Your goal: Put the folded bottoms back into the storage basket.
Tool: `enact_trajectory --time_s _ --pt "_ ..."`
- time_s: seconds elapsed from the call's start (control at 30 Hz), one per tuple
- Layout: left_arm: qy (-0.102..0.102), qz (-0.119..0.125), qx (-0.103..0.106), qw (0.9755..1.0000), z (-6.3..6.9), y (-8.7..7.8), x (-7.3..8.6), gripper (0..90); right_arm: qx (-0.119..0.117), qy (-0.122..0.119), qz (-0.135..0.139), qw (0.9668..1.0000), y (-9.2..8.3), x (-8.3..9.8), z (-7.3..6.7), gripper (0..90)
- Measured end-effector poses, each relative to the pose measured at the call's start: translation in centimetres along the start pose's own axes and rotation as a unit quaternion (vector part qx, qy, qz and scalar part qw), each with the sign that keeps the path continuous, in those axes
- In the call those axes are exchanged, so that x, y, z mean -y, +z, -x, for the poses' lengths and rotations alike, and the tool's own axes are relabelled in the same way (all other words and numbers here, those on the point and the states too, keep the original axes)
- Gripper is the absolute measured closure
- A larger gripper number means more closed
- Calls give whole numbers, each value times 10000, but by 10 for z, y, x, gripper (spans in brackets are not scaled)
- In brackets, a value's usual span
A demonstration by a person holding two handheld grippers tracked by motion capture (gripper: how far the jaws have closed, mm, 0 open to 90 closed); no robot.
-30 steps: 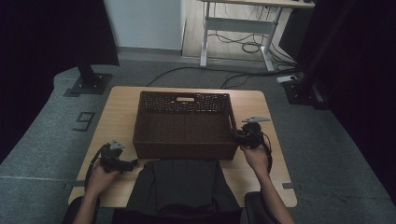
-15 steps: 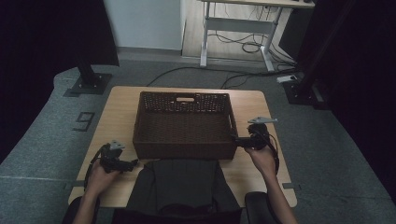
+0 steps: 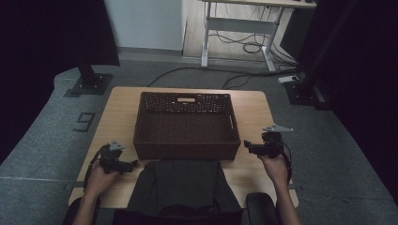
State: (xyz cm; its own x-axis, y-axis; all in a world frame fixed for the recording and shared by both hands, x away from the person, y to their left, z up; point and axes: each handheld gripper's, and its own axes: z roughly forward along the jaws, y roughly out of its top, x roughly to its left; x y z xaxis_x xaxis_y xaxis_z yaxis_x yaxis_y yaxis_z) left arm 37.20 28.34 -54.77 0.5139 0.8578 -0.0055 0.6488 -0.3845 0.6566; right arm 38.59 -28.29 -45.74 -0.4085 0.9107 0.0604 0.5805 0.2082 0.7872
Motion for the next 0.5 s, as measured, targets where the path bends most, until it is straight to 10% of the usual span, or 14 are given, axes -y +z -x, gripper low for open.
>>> enact_trajectory --time_s 0.5 --pt "-33 5 -23 10000 0 -3 4 0 282 -228 -531 9979 34 39 6 0"
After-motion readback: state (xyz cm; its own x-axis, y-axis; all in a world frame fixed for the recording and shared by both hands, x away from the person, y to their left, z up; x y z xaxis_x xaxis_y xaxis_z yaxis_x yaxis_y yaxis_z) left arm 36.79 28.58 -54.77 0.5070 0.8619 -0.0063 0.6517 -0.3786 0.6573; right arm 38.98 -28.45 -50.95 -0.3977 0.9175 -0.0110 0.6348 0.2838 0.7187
